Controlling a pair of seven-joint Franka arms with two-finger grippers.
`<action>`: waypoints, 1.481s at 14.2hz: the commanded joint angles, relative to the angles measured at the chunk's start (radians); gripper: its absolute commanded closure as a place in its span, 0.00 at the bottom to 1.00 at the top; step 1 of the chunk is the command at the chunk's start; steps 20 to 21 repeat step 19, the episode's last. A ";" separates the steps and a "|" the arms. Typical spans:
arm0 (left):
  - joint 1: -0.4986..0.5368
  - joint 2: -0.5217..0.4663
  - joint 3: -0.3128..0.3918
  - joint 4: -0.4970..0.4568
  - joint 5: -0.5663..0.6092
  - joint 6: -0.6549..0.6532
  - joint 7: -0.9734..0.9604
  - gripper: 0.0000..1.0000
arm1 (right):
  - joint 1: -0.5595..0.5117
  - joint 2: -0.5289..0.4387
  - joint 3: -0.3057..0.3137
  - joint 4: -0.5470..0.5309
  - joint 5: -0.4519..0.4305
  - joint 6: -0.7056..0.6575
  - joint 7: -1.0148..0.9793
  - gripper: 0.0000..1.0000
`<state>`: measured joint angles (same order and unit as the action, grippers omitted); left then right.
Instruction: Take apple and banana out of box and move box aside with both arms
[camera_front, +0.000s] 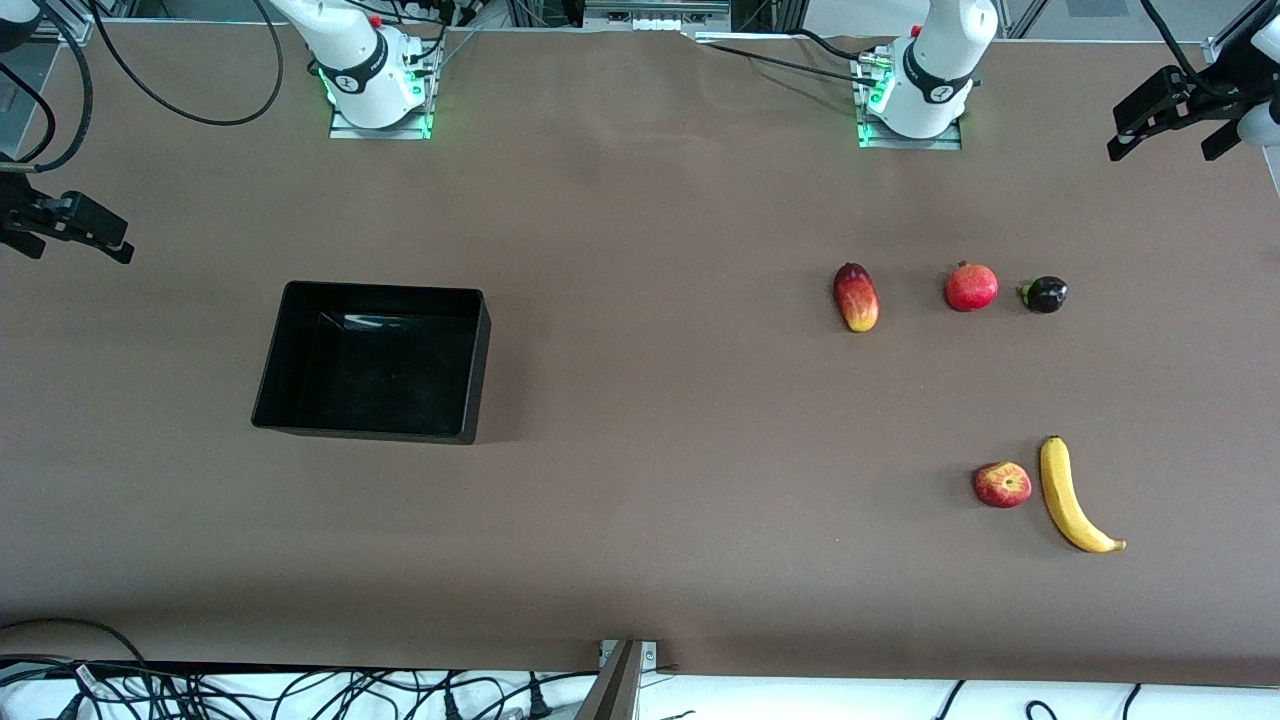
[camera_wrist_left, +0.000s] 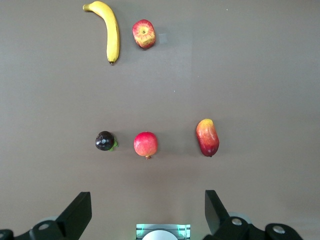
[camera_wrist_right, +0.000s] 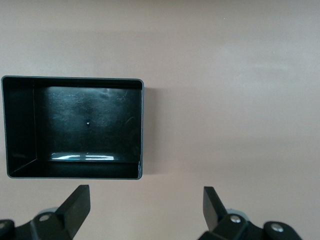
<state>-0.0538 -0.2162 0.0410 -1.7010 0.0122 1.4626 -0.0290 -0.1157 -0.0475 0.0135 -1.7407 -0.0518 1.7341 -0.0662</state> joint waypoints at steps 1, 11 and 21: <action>0.008 0.003 0.000 0.011 -0.020 -0.016 0.009 0.00 | 0.025 0.012 -0.020 0.029 -0.011 -0.024 0.013 0.00; 0.020 0.006 -0.004 0.014 -0.023 -0.016 0.009 0.00 | 0.089 0.060 -0.095 0.099 -0.005 -0.073 0.013 0.00; 0.011 0.011 0.000 0.014 -0.023 -0.016 0.008 0.00 | 0.090 0.055 -0.098 0.093 -0.003 -0.073 0.014 0.00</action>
